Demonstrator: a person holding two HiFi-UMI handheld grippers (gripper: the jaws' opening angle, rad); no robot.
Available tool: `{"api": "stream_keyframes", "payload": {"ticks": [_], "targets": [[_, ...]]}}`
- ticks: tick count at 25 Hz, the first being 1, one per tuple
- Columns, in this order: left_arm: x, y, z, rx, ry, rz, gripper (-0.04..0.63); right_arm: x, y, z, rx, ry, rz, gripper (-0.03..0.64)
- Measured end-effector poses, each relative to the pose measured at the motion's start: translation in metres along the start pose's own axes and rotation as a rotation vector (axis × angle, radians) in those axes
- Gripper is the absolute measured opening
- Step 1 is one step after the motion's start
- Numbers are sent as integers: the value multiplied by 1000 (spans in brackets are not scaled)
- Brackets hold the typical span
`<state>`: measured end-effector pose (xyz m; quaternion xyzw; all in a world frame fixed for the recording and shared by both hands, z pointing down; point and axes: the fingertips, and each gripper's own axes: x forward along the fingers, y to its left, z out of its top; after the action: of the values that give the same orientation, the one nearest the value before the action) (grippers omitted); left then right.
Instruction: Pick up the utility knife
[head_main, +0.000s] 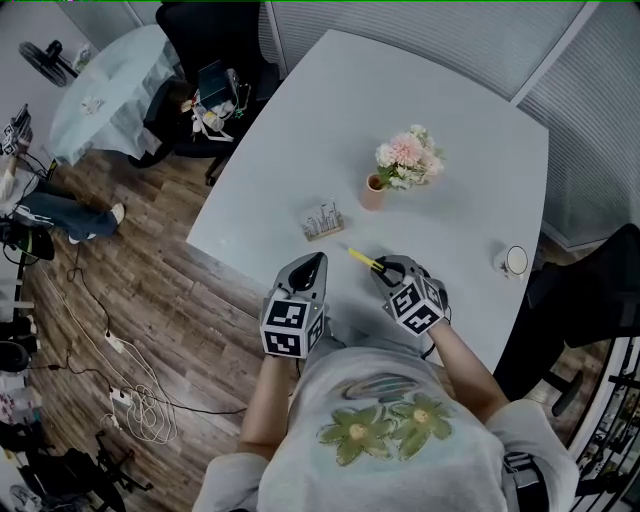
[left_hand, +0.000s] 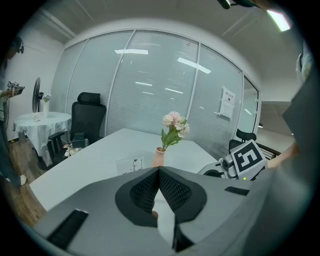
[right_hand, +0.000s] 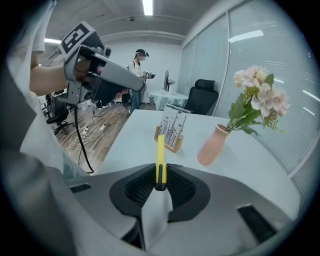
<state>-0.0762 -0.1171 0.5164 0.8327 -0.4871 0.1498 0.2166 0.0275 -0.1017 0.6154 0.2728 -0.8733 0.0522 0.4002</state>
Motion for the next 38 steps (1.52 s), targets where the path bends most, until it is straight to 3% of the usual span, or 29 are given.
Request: {"api": "stream_keyframes", "payload": {"ticks": [38], "targets": [[-26,-19,15,26,-52,17,3,-68,6,69,22,-239,-46,69]]}}
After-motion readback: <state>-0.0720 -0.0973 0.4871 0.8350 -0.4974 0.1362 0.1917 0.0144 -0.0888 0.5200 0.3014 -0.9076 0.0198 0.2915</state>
